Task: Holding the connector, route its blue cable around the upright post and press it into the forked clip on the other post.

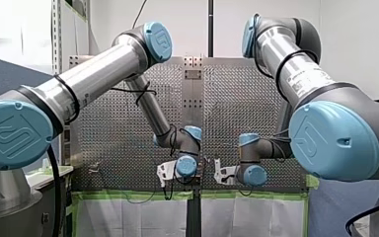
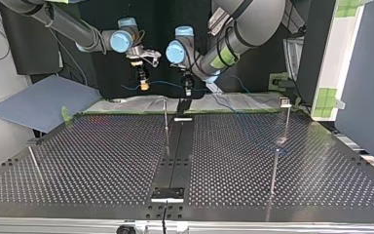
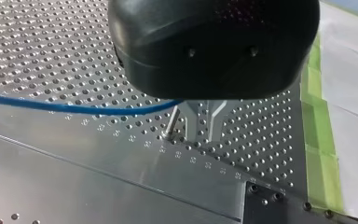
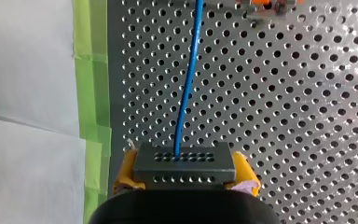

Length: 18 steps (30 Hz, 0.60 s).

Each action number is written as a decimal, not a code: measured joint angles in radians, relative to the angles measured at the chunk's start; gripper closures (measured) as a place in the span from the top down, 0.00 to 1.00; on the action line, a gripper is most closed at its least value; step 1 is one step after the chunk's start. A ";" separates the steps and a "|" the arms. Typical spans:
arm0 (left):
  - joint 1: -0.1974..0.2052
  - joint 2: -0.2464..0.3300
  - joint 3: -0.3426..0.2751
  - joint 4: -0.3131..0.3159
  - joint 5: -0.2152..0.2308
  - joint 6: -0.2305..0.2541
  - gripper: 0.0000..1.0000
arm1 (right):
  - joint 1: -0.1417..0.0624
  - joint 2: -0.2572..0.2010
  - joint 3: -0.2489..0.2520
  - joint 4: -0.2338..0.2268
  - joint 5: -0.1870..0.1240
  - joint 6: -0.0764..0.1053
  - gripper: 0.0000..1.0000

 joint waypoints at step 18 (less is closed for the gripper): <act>0.013 -0.071 0.025 0.095 0.049 -0.047 0.14 | -0.040 0.003 -0.071 0.039 -0.026 -0.003 0.00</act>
